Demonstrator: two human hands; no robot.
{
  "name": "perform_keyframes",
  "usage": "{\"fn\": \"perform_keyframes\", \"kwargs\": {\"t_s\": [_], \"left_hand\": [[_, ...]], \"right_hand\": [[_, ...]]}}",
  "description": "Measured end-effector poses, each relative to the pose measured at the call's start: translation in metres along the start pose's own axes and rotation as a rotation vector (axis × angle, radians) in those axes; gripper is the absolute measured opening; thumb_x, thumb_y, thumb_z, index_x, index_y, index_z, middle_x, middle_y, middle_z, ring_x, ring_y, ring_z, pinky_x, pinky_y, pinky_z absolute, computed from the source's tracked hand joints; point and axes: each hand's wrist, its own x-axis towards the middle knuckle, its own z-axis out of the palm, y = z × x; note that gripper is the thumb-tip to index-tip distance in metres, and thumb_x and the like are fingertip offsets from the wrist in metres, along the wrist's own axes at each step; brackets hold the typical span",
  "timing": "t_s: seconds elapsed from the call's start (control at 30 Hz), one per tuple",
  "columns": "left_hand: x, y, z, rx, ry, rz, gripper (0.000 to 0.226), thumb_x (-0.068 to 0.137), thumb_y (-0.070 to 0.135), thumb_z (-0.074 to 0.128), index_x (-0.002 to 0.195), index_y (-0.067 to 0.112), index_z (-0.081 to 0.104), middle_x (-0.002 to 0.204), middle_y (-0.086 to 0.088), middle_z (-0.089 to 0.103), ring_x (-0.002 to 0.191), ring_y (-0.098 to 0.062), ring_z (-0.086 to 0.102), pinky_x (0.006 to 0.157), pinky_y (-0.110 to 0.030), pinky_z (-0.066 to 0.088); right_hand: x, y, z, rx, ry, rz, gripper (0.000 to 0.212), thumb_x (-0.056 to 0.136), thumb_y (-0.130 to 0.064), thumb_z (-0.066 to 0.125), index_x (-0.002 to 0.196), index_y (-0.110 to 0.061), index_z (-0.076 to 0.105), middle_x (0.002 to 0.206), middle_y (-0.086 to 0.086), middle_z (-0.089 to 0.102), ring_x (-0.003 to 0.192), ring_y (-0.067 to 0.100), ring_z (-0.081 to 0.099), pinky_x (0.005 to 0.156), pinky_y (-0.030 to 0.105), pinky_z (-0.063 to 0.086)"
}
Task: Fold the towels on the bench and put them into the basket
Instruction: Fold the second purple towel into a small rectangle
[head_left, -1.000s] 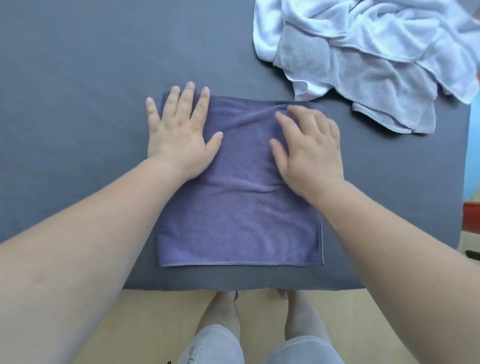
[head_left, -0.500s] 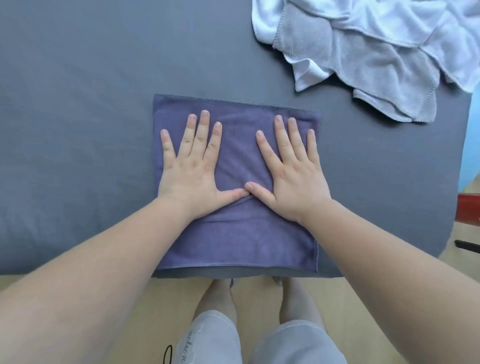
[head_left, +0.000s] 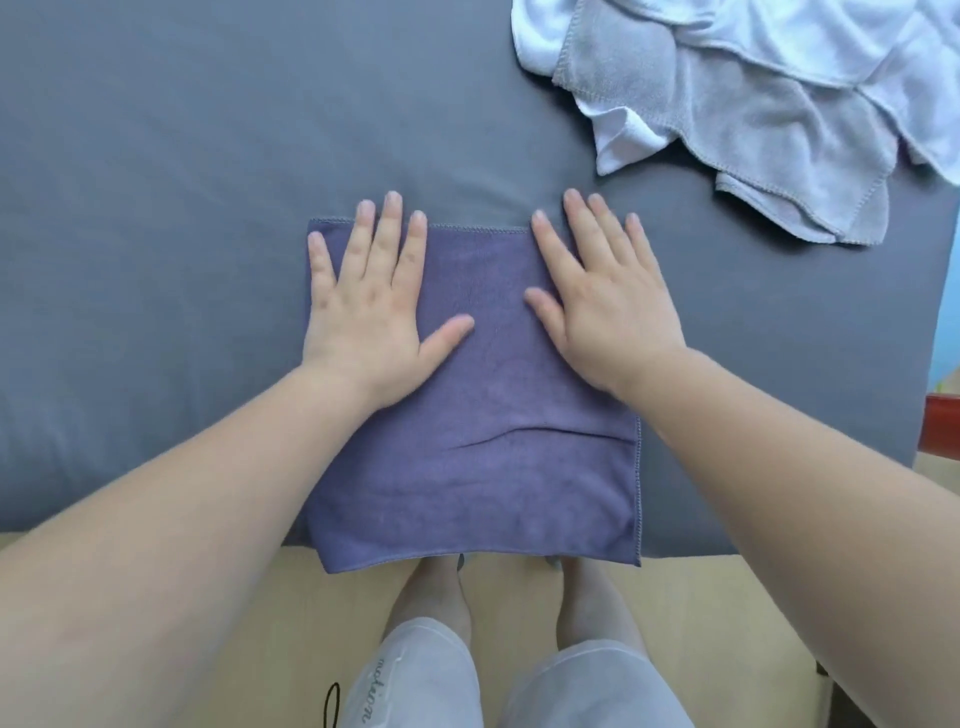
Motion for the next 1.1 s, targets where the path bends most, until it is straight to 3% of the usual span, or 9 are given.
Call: {"fn": "perform_keyframes", "kwargs": {"t_s": [0.1,0.2,0.33,0.43,0.53,0.7,0.77,0.87,1.1], "left_hand": [[0.022,-0.007,-0.012,-0.043,0.120,0.014,0.070,0.098,0.053,0.037,0.153,0.010,0.030,0.158,-0.013,0.029,0.144,-0.035,0.026,0.117,-0.058,0.017],[0.040,-0.011,-0.028,0.005,0.194,0.045,0.040,0.093,0.040,0.050,0.117,0.009,0.057,0.116,-0.014,0.054,0.108,-0.037,0.047,0.093,-0.050,0.037],[0.053,-0.015,-0.051,0.002,0.071,0.066,0.027,0.081,0.036,0.060,0.096,0.014,0.063,0.097,-0.010,0.054,0.098,-0.034,0.047,0.085,-0.044,0.040],[0.057,-0.017,-0.060,0.030,0.033,0.111,0.014,0.078,0.032,0.063,0.081,0.018,0.062,0.093,-0.008,0.055,0.096,-0.034,0.048,0.084,-0.042,0.040],[0.064,-0.018,-0.063,0.046,0.154,0.101,0.011,0.081,0.023,0.058,0.078,0.015,0.051,0.085,-0.013,0.059,0.086,-0.035,0.052,0.077,-0.042,0.035],[0.067,-0.022,-0.064,-0.010,0.352,0.067,0.008,0.090,0.018,0.050,0.086,0.011,0.050,0.082,-0.015,0.059,0.075,-0.034,0.046,0.073,-0.043,0.029],[0.060,-0.024,-0.066,-0.043,0.430,0.057,0.008,0.089,0.019,0.049,0.087,0.011,0.051,0.081,-0.013,0.056,0.074,-0.030,0.040,0.073,-0.042,0.027],[0.036,-0.027,-0.064,-0.119,0.535,0.073,0.007,0.086,0.017,0.053,0.087,0.011,0.055,0.079,-0.011,0.055,0.075,-0.034,0.047,0.072,-0.042,0.029],[-0.051,-0.032,-0.030,-0.218,0.523,0.171,0.020,0.069,0.003,0.057,0.086,0.008,0.066,0.077,-0.010,0.060,0.070,-0.034,0.053,0.066,-0.043,0.040]], "right_hand": [[0.020,0.010,-0.011,0.002,0.146,-0.011,0.039,0.096,-0.026,0.050,0.130,-0.008,0.059,0.125,0.017,0.058,0.111,0.042,0.053,0.092,0.053,0.046],[0.031,0.014,-0.025,-0.017,0.043,0.028,0.026,0.095,-0.029,0.058,0.113,-0.012,0.061,0.107,0.013,0.059,0.102,0.038,0.052,0.082,0.048,0.043],[0.038,0.017,-0.044,0.050,-0.123,-0.010,0.016,0.089,-0.031,0.063,0.096,-0.018,0.058,0.100,0.008,0.056,0.104,0.035,0.053,0.084,0.044,0.047],[0.045,0.017,-0.055,0.057,-0.212,-0.020,0.016,0.082,-0.027,0.065,0.084,-0.022,0.050,0.092,0.003,0.050,0.090,0.032,0.052,0.073,0.038,0.043],[0.055,0.017,-0.060,0.045,-0.067,0.045,0.013,0.083,-0.019,0.061,0.089,-0.019,0.050,0.087,0.006,0.051,0.078,0.031,0.047,0.064,0.037,0.035],[0.058,0.020,-0.060,0.029,0.161,0.068,0.016,0.081,-0.006,0.052,0.096,-0.012,0.054,0.102,0.014,0.057,0.091,0.038,0.052,0.071,0.042,0.036],[0.051,0.021,-0.061,0.069,0.255,0.057,0.017,0.078,-0.004,0.050,0.093,-0.011,0.054,0.097,0.014,0.056,0.089,0.038,0.051,0.070,0.044,0.038],[0.029,0.019,-0.064,0.143,0.382,0.019,0.013,0.076,-0.007,0.050,0.087,-0.010,0.054,0.088,0.014,0.055,0.081,0.036,0.050,0.068,0.047,0.041],[-0.054,0.010,-0.043,0.246,0.296,-0.120,0.019,0.069,0.003,0.056,0.082,-0.010,0.059,0.081,0.010,0.053,0.071,0.034,0.047,0.064,0.047,0.044]]}}
